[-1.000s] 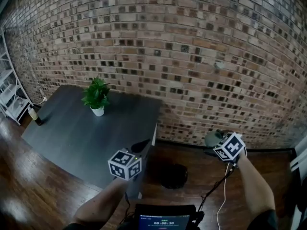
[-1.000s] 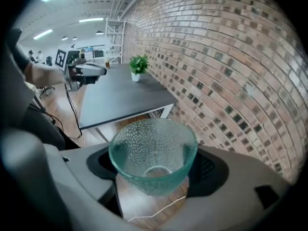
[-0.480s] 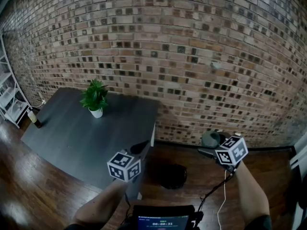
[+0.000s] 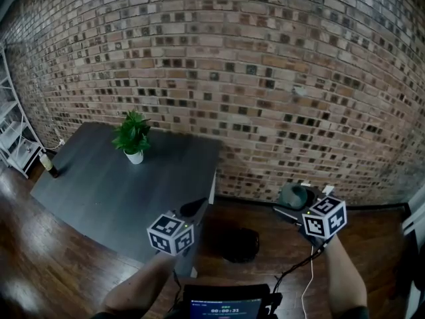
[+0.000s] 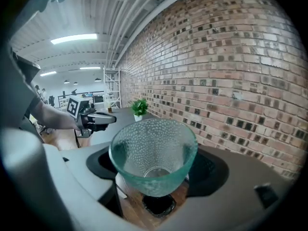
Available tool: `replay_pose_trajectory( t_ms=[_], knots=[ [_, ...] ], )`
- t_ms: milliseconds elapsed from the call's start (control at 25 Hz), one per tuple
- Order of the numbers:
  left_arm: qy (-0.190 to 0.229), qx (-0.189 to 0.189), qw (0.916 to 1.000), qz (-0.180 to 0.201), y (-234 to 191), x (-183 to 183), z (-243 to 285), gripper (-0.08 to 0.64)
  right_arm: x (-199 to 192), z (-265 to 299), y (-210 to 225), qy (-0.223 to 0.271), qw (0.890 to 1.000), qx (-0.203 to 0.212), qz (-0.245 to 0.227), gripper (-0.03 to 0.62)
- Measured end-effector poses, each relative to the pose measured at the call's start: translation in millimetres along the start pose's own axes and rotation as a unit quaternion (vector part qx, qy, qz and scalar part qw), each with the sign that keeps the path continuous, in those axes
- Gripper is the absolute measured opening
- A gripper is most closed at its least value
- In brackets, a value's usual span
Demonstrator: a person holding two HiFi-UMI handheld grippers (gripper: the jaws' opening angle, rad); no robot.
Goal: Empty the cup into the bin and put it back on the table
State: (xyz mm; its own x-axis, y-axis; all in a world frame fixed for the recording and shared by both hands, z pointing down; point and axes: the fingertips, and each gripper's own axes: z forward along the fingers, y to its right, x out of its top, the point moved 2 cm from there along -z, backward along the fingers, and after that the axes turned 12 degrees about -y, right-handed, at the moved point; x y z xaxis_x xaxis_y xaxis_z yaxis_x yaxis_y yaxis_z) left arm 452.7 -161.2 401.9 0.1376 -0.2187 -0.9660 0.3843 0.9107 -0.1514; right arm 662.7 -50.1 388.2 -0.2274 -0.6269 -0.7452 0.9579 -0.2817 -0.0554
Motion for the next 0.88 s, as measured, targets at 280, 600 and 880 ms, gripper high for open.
replay_pose_trajectory(
  t_ms=[280,600,880],
  knots=[
    [0.019,-0.017,0.9997,0.0,10.1,12.2,-16.9,0.002,8.0,-18.5,-16.0,0.04,0.999,0.004,0.015,0.402],
    [0.036,0.035,0.9986,-0.016,-3.1,12.9,-58.0,0.002,14.0,-32.8,-49.5,0.064,0.997,0.026,0.017,0.402],
    [0.042,0.055,0.9968,-0.04,-7.8,-0.2,-81.7,0.002,22.5,-35.0,-82.2,0.08,0.995,0.052,0.003,0.402]
  ],
)
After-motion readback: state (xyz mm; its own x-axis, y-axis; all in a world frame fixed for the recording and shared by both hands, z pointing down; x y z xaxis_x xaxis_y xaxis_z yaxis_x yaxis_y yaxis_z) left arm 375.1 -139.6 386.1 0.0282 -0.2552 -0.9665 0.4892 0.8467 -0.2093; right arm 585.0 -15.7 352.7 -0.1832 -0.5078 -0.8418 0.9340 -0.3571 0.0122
